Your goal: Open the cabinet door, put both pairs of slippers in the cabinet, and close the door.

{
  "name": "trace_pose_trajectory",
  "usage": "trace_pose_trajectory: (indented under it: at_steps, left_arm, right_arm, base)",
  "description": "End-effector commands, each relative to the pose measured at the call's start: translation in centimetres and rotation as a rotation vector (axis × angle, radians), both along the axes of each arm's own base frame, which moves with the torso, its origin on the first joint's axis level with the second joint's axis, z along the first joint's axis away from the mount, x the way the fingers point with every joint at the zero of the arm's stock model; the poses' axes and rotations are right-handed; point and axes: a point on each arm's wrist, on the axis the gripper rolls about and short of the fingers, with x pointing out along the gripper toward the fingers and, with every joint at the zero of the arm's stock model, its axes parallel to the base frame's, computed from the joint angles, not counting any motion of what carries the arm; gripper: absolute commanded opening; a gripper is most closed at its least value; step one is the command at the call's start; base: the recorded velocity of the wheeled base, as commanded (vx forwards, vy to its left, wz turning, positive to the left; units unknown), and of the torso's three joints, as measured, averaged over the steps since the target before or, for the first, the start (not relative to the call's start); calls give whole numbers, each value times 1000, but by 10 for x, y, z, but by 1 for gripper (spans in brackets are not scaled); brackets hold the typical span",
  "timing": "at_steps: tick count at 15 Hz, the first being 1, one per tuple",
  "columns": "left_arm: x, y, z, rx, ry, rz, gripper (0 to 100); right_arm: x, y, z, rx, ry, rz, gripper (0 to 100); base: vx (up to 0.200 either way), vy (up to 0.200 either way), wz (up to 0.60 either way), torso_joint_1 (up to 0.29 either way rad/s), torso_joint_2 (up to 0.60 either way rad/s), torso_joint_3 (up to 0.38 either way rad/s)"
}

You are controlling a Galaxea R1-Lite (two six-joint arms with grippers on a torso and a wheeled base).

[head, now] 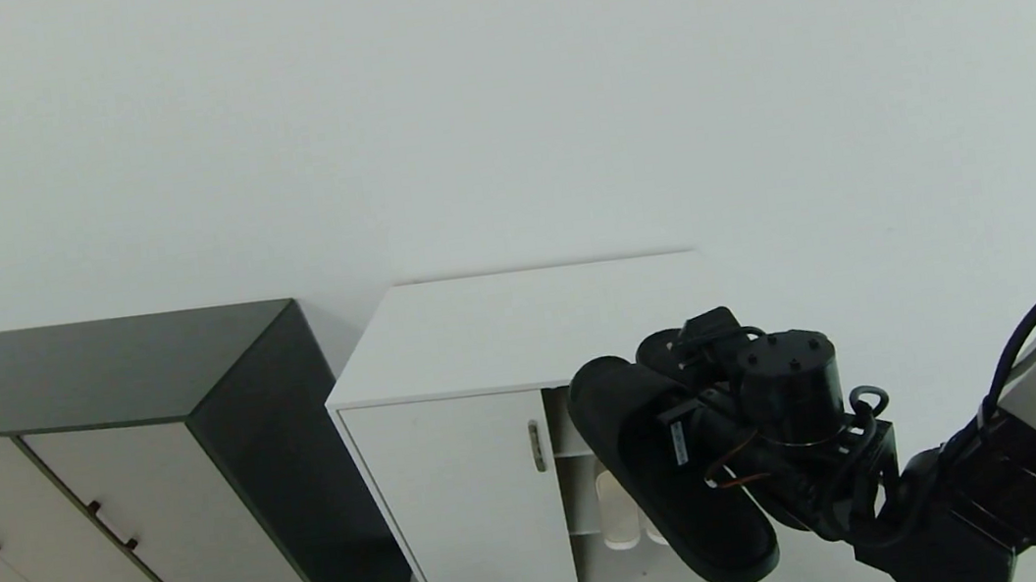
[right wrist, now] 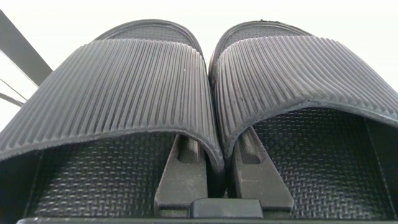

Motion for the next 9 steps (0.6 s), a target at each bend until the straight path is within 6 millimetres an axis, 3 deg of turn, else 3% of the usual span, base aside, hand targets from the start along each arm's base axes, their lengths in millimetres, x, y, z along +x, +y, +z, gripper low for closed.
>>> trace_pose_trajectory:
  at_steps: [1,9]
  left_arm:
    - [0,0,0,0,2,0,0]
    - [0,0,0,-2,0,0,0]
  right_arm:
    - [0,0,-1,-2,1,-1,0]
    - [-1,2,-6,-10,13,6,0]
  base:
    - [0,0,0,-163,349,198]
    - [0,0,0,-156,359,193]
